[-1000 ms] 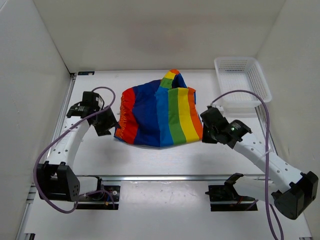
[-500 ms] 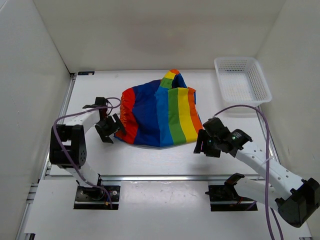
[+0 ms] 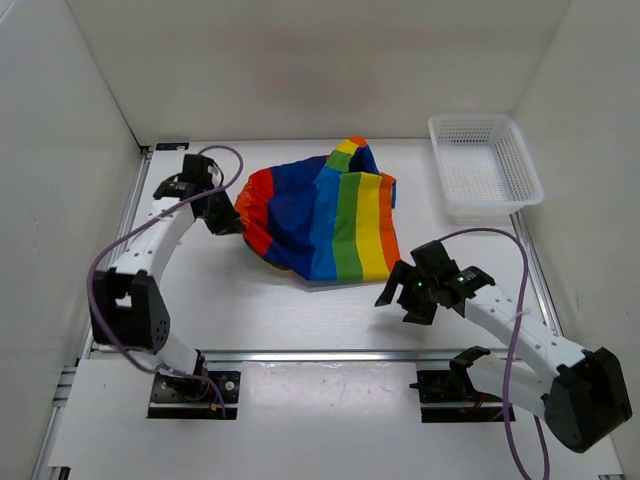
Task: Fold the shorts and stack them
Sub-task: Flatten the shorts out
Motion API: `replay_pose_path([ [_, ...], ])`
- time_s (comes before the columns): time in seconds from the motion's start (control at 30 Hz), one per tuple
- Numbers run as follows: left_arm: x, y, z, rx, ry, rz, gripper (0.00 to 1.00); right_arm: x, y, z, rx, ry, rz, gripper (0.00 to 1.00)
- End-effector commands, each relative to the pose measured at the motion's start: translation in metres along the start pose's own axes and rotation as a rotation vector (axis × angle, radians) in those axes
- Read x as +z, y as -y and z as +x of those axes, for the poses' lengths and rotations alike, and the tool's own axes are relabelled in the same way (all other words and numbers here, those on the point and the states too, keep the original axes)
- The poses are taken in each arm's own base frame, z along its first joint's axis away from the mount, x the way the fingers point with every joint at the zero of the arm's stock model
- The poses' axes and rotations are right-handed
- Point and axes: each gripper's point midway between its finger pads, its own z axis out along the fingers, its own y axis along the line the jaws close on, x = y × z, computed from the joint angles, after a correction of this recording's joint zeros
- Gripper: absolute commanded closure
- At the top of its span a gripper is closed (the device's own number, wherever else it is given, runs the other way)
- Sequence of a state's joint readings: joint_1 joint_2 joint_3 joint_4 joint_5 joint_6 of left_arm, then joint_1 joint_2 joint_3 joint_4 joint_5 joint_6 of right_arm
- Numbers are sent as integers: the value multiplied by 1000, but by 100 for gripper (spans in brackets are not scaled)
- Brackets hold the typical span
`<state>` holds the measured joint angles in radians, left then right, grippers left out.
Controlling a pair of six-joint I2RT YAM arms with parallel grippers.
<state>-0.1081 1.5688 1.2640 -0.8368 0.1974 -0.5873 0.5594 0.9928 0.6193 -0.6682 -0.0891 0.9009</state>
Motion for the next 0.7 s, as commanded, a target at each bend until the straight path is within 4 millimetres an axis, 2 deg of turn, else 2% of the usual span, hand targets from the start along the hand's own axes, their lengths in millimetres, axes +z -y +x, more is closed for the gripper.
replay_pose_path([
  [0.0, -58, 30, -7, 39, 84, 95, 90, 11, -42, -27, 90, 43, -176, 14],
  [0.03, -69, 35, -11, 45, 108, 112, 90, 20, -40, -28, 95, 29, -157, 14],
  [0.1, -79, 41, -8, 58, 115, 134, 90, 24, -52, -49, 99, 77, -172, 14],
  [0.17, -90, 49, -8, 72, 128, 159, 90, 36, -53, -61, 114, 83, -140, 14],
  [0.2, -90, 48, -6, 70, 121, 155, 90, 36, -64, -71, 96, 104, -166, 14],
  [0.27, -95, 49, -7, 72, 130, 161, 90, 51, -66, -77, 110, 74, -152, 14],
  [0.33, -100, 53, -4, 82, 133, 169, 90, 64, -77, -84, 109, 46, -165, 14],
  [0.4, -100, 53, -4, 82, 133, 169, 90, 71, -86, -92, 105, 47, -182, 18],
  [0.43, -100, 51, -2, 80, 124, 163, 90, 74, -83, -93, 119, 52, -167, 20],
  [0.57, -109, 55, -5, 84, 141, 175, 90, 66, -94, -120, 133, 115, -186, 21],
  [0.6, -116, 57, -5, 87, 152, 182, 90, 63, -96, -128, 140, 130, -195, 17],
  [0.67, -118, 57, -5, 87, 152, 182, 90, 52, -99, -156, 159, 190, -221, 15],
])
